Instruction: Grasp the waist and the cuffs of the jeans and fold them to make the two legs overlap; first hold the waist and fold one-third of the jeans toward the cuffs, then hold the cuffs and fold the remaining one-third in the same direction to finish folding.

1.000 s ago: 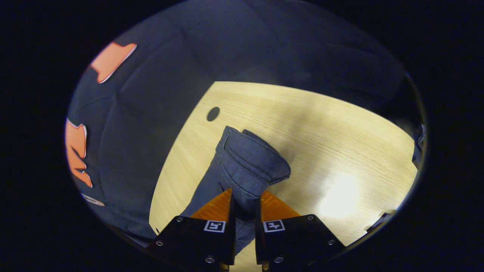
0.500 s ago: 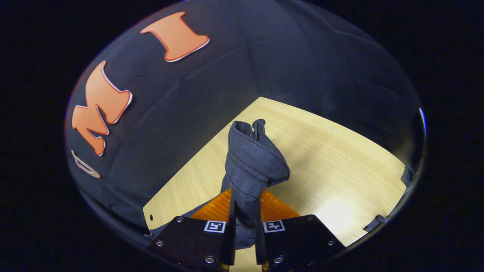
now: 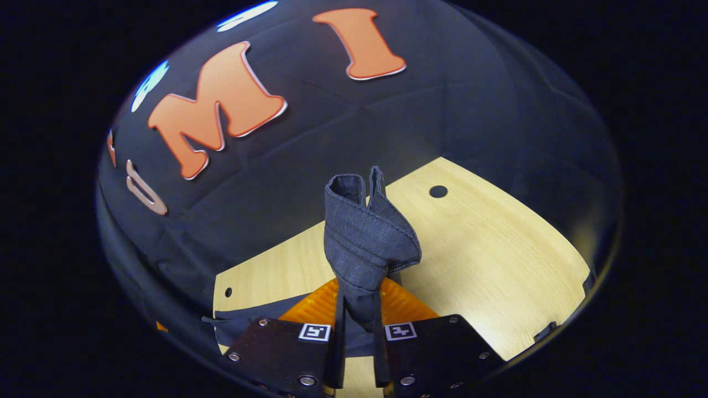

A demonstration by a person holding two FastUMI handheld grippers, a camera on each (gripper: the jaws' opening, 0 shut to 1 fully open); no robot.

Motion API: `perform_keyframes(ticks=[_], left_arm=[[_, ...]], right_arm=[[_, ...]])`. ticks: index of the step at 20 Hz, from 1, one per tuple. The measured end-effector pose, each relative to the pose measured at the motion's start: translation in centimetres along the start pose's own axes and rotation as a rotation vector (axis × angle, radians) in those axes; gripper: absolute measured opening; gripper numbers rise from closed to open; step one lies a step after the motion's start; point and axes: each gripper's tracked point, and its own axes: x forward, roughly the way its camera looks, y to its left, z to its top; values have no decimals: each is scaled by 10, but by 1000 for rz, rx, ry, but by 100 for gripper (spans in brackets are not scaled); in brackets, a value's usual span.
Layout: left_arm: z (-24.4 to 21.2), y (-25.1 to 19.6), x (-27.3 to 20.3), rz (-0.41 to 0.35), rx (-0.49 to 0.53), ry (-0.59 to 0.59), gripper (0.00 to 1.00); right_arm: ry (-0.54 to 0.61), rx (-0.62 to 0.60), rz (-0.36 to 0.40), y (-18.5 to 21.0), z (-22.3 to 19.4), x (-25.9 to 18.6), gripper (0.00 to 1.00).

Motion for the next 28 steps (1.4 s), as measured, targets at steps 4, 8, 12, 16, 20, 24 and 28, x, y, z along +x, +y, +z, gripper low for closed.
perform_keyframes(ticks=[4,8,12,16,20,24,28], left_arm=[[-1,15,1,16,-9,5,99],[-2,29,-2,37,-16,5,99],[-6,42,-4,56,-16,11,99],[-6,63,-7,88,-1,12,99],[-5,91,-14,136,7,8,99],[-14,128,-17,197,28,40,99],[-31,161,-16,219,6,87,98]], right_arm=[[22,-77,44,45,-19,5,22],[80,-107,86,78,-54,10,22],[124,-133,108,107,-85,17,22],[152,-153,111,128,-110,30,22],[174,-162,104,138,-126,41,22],[179,-206,102,147,-140,52,17],[251,-188,111,158,-174,53,37]])
